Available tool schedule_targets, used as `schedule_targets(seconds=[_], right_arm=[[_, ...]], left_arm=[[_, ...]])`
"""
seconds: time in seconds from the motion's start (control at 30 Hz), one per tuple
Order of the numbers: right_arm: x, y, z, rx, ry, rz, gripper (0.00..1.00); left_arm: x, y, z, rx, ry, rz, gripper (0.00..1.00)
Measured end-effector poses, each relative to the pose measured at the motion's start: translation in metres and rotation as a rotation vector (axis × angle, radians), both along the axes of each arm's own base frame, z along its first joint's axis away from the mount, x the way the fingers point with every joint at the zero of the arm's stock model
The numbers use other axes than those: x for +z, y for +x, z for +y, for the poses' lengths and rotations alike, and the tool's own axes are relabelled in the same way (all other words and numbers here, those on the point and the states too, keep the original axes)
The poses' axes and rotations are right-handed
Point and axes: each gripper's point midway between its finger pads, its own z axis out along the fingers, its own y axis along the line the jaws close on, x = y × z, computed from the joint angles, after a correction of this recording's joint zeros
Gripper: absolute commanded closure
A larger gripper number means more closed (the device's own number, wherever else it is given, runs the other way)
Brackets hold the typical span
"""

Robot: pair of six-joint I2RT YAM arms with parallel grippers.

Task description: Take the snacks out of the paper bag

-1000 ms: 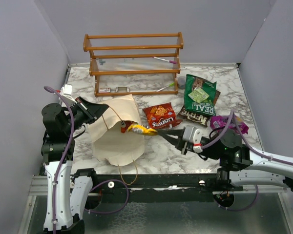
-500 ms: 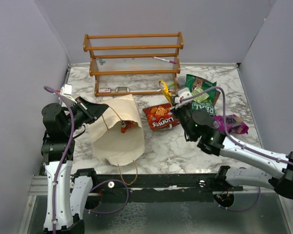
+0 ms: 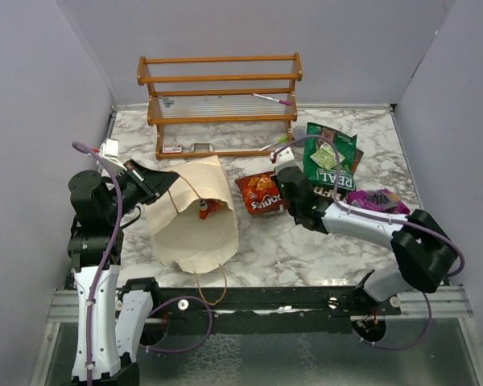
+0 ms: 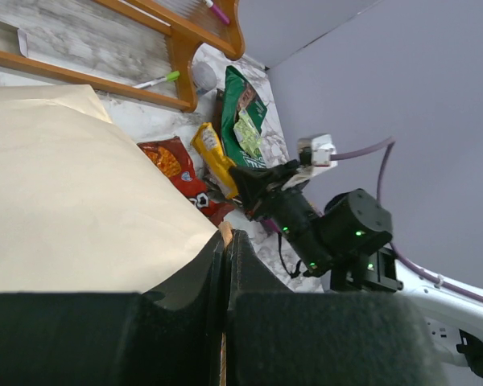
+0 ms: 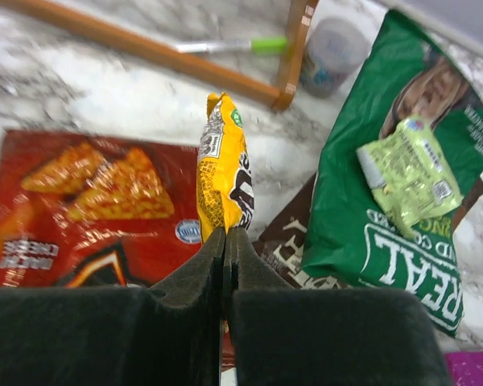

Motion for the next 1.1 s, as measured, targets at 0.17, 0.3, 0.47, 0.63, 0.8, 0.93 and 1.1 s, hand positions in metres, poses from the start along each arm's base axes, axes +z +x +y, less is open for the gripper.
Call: schedule_targets(seconds=[0.17, 0.3, 0.47, 0.63, 0.8, 0.93, 1.1], right_arm=[[-0.052, -0.006, -0.001, -0.008, -0.051, 0.119, 0.99], [-0.077, -0.023, 0.015, 0.072, 0.046, 0.215, 0.98], [-0.108, -0.045, 0.012, 0.096, 0.076, 0.308, 0.66], [-0.096, -0.049, 0.007, 0.111, 0.054, 0.309, 0.4], [-0.024, -0.054, 0.014, 0.204, 0.15, 0.187, 0.3], [0.031, -0.07, 0.039, 0.392, 0.267, 0.1, 0.12], [0.034, -0.113, 0.067, 0.686, 0.344, 0.11, 0.01]], left_arm=[[0.0, 0.0, 0.0, 0.0, 0.0, 0.001, 1.0], [0.0, 0.0, 0.0, 0.0, -0.002, 0.002, 1.0], [0.0, 0.0, 0.0, 0.0, -0.002, 0.002, 1.0], [0.001, 0.0, 0.0, 0.0, -0.002, 0.001, 1.0], [0.001, 0.0, 0.0, 0.0, -0.005, 0.0, 1.0], [0.003, 0.001, 0.0, 0.0, -0.006, -0.005, 1.0], [0.003, 0.002, 0.0, 0.0, -0.006, -0.005, 1.0]])
